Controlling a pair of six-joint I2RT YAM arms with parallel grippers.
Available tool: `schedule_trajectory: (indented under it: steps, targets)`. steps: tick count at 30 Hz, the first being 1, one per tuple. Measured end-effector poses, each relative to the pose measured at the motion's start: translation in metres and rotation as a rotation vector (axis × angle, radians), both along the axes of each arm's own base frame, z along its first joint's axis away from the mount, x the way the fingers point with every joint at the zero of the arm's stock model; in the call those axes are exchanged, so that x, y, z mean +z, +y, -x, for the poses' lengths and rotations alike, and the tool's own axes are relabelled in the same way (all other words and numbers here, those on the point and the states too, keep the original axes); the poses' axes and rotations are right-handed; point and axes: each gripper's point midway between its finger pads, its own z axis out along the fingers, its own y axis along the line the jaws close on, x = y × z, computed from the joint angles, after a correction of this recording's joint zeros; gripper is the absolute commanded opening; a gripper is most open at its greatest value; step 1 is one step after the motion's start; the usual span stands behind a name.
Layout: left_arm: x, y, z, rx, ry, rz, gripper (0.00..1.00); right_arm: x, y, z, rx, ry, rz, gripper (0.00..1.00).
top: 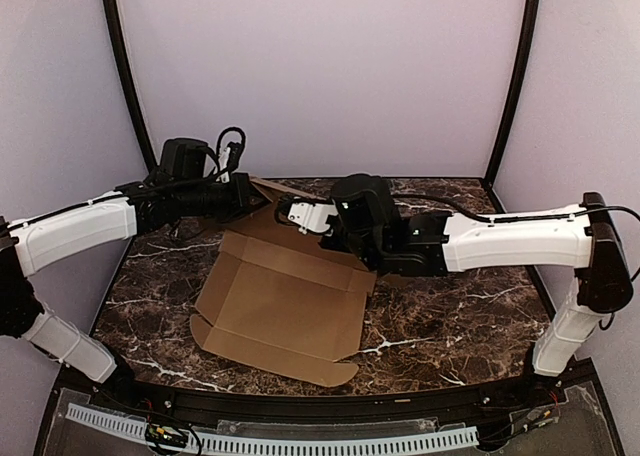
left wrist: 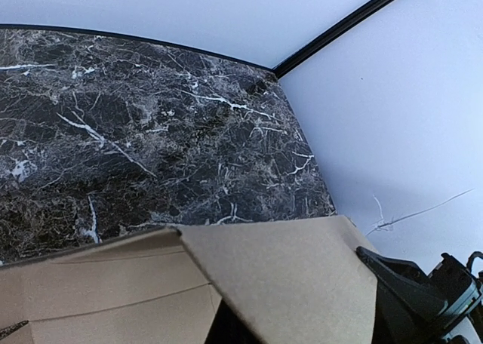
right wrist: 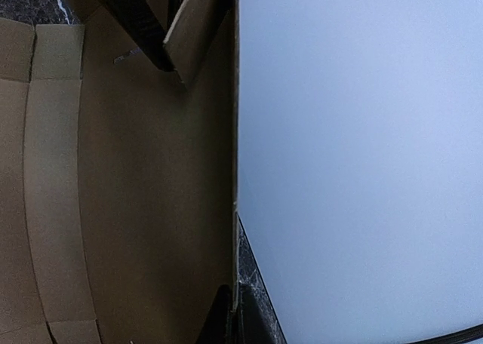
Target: Fold the paper box
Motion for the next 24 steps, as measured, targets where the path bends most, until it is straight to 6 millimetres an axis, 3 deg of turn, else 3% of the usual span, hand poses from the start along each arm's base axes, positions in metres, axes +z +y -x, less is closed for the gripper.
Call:
schedule_trajectory:
  steps: [13,24]
  targets:
    - [0.019,0.002,-0.002,0.033,-0.056,0.074,0.01,0.000,0.010,0.015,0.006,0.016,-0.051,0.00]
    - [0.018,0.011,0.004,0.041,-0.071,0.036,0.01,0.000,0.011,0.015,0.006,0.018,-0.053,0.00]
